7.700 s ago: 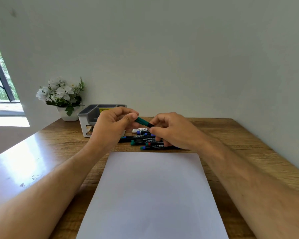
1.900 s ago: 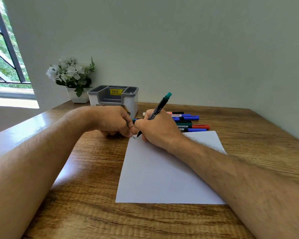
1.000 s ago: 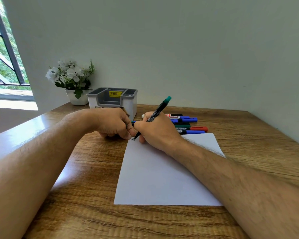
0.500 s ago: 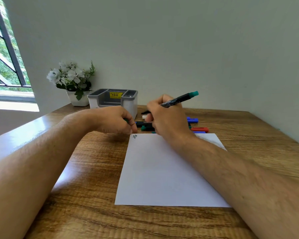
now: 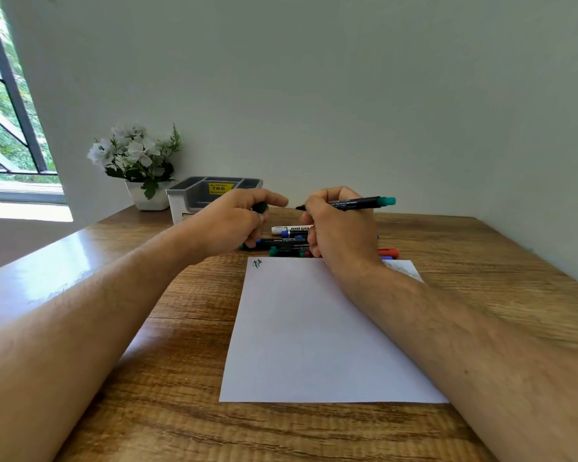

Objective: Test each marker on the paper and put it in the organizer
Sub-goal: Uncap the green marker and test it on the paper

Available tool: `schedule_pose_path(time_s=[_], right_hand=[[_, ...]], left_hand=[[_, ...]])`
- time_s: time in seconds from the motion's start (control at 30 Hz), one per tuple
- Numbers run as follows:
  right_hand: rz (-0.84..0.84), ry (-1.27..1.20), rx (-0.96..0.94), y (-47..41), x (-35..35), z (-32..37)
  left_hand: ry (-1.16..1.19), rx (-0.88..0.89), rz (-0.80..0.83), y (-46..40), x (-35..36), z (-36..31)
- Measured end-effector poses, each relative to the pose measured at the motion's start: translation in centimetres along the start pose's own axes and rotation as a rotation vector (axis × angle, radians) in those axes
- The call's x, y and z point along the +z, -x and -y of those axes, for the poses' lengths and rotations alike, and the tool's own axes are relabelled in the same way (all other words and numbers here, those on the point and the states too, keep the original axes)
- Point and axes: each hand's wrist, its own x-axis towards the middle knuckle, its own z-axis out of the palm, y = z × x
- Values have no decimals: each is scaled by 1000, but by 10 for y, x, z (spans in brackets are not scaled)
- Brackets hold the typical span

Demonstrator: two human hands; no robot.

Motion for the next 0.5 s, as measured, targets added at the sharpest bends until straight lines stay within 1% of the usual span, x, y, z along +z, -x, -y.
schedule_pose_path(time_s=[0.07, 0.13, 0.23, 0.33, 0.4, 0.5], right_hand=[[-24, 19, -23, 1, 0, 0], [-35, 31, -40, 2, 0, -1], [-18, 32, -33, 3, 0, 0], [11, -47, -35, 5, 0, 2], [32, -129, -51, 6, -1, 4], [59, -190, -88, 7, -2, 4]], left_hand=[[99, 3, -60, -1, 2, 1], [260, -19, -100, -1, 6, 0], [618, -76, -99, -2, 11, -3], [917, -124, -73, -2, 9, -4], [1027, -120, -85, -3, 6, -3], [1124, -95, -97, -4, 5, -3]])
